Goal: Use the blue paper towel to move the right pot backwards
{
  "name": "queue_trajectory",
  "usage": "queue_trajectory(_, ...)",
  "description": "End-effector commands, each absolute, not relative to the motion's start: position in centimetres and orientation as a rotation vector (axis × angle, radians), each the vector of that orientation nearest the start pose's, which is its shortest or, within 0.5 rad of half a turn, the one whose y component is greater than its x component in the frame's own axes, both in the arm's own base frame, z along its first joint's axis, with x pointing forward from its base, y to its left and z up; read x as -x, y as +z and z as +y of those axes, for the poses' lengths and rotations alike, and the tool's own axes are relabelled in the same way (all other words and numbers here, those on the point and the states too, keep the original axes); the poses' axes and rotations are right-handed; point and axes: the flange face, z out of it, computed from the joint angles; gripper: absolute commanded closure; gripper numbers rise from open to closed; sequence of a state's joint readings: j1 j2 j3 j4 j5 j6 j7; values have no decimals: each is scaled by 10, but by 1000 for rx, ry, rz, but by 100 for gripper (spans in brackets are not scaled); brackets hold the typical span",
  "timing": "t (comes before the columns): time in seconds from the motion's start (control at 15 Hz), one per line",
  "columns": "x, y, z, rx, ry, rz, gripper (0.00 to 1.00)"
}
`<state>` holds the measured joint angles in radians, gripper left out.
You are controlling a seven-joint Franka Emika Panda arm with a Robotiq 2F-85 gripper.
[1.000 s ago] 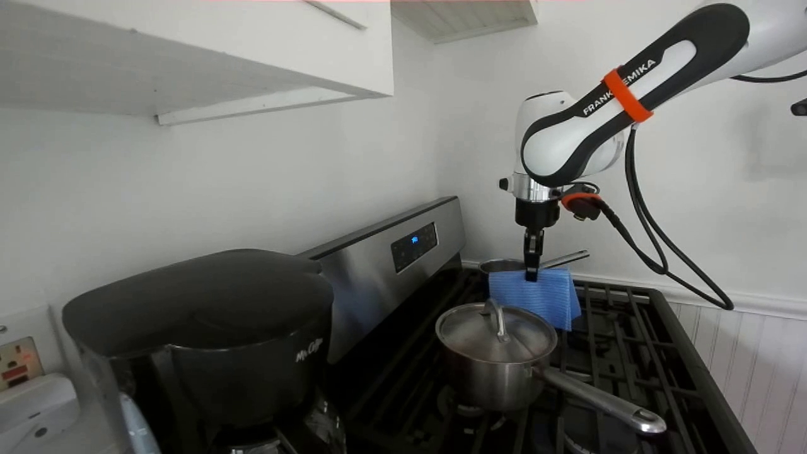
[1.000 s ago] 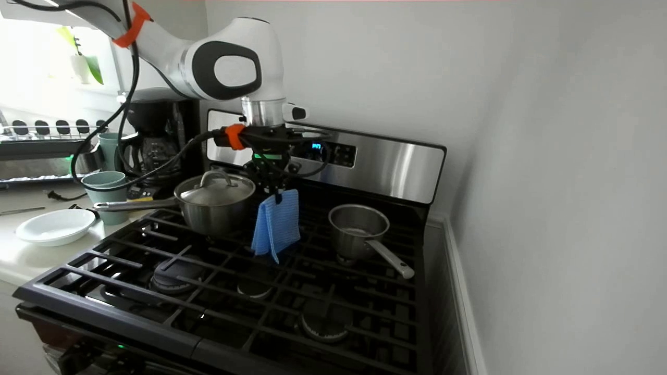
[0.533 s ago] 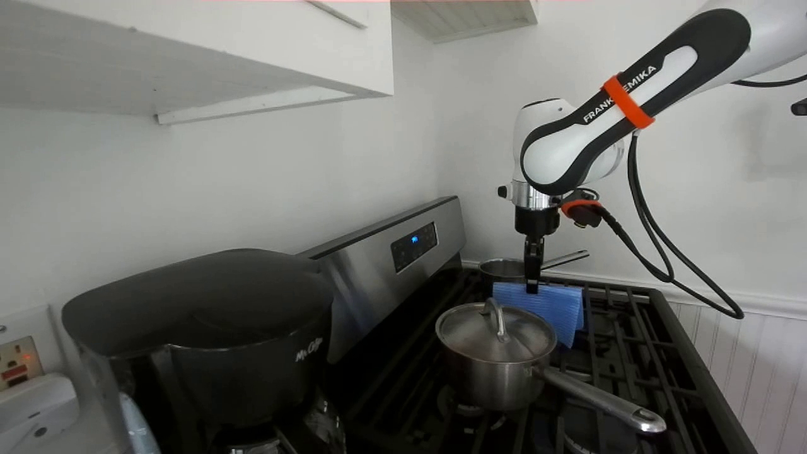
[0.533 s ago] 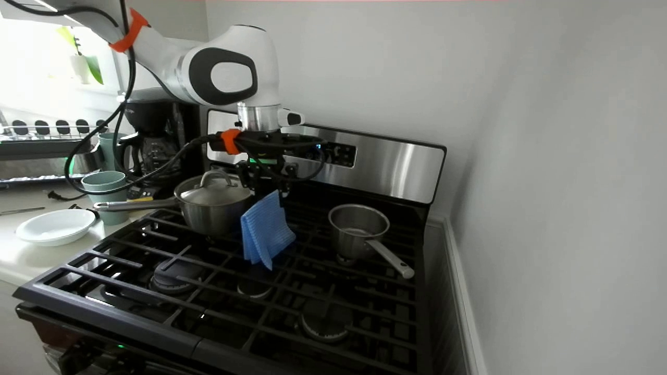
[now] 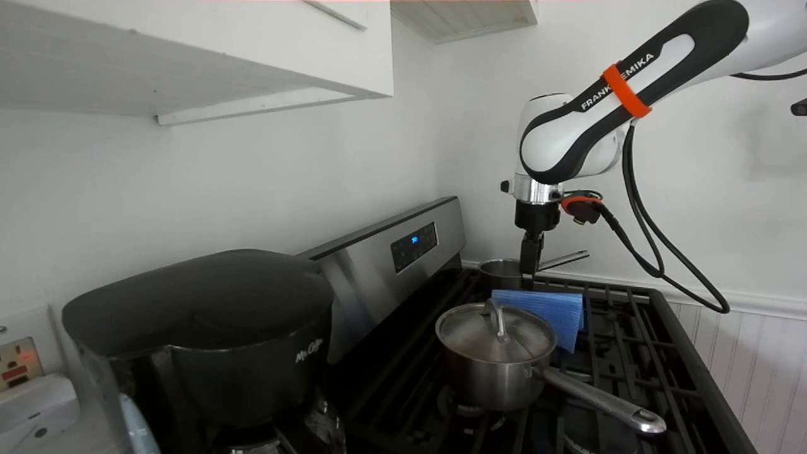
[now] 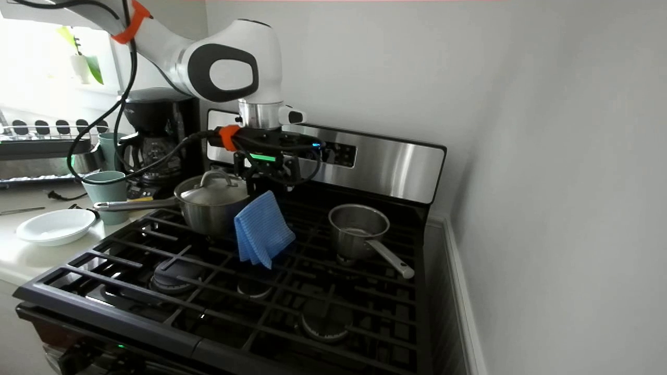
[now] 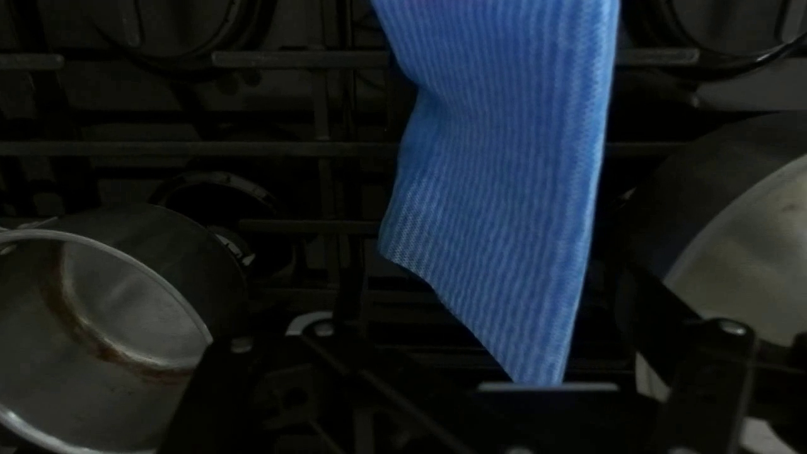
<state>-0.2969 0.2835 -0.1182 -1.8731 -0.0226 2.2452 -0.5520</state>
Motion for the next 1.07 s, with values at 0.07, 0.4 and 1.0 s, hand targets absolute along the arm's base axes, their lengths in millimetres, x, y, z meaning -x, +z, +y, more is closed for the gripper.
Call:
queue_trajectory(0.07, -574, 400, -255, 3125, -135, -145, 0)
queue_trajectory(0.4, -578, 436, -270, 3079, -303, 48, 0)
queue_trajectory(1.0, -584, 500, -321, 3142, -802, 424, 0)
